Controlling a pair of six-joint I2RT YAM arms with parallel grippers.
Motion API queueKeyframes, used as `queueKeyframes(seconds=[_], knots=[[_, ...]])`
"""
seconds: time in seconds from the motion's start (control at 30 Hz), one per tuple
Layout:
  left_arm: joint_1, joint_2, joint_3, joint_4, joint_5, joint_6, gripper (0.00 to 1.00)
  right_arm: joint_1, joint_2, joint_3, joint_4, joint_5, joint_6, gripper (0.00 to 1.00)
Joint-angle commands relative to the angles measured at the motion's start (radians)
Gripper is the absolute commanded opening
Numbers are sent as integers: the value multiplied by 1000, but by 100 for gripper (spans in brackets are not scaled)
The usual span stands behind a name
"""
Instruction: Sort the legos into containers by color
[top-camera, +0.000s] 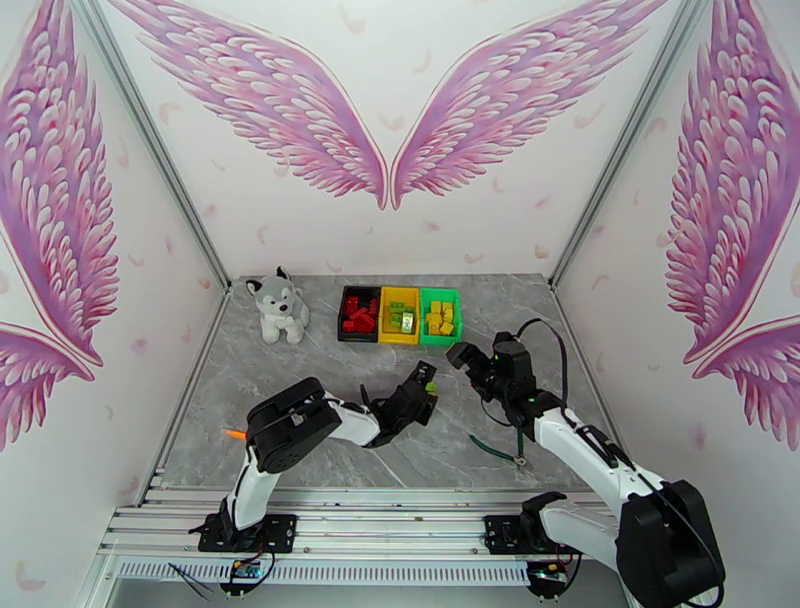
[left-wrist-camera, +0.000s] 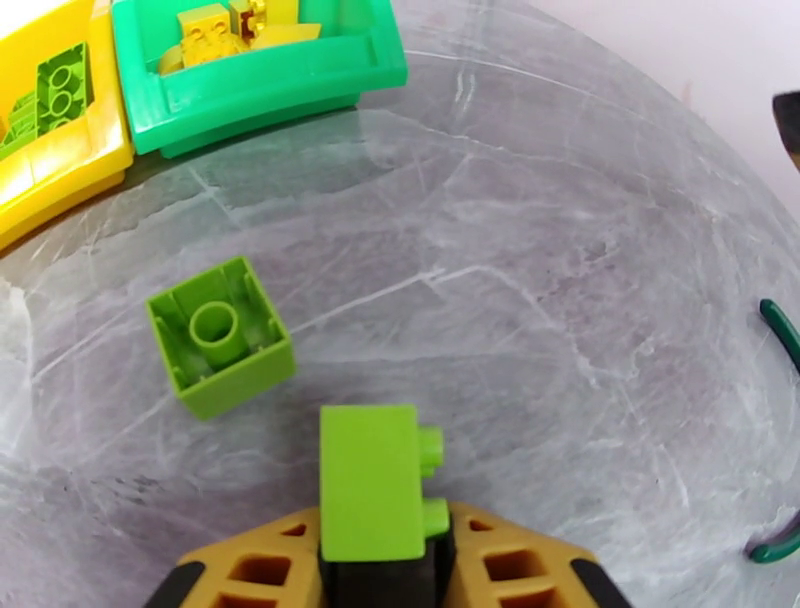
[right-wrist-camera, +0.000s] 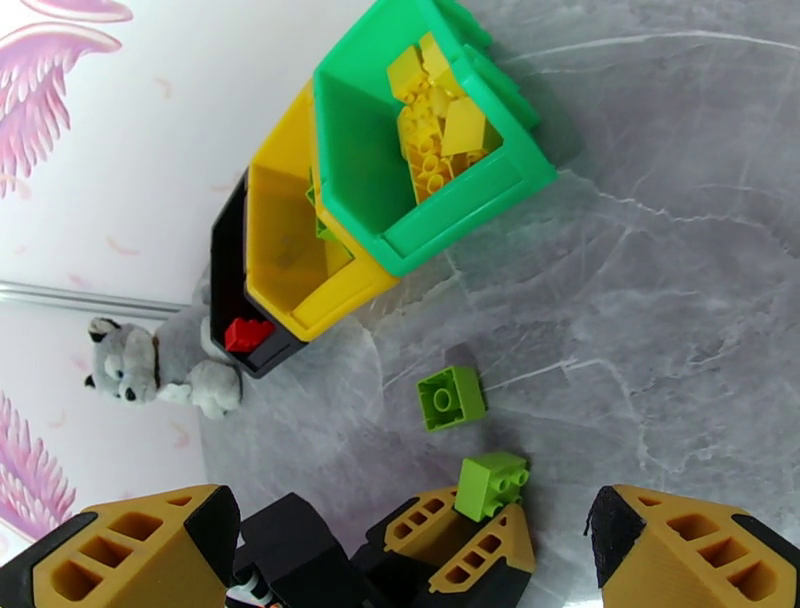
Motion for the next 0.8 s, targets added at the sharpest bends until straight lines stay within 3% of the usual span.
queueKeyframes(seconds=[0.0,0.17,0.37,0.47,0.77], knots=[[17,-98,-63,26,-4,7,29,-6,-32,-42,68,36,41,99],[38,-214,-131,6,-30,15,29,-7,-29,-60,96,38,54,99],[103,-304,-139,-83,-50,23,29,-4,31,-18,150,-114,-52,99],[153,-318,-101,-140,-35,24,29,1,53,-70,309,-175,-39,99],[293,-251,149,-317,56,41,30,25,106,-41,344,-215,-43,99]])
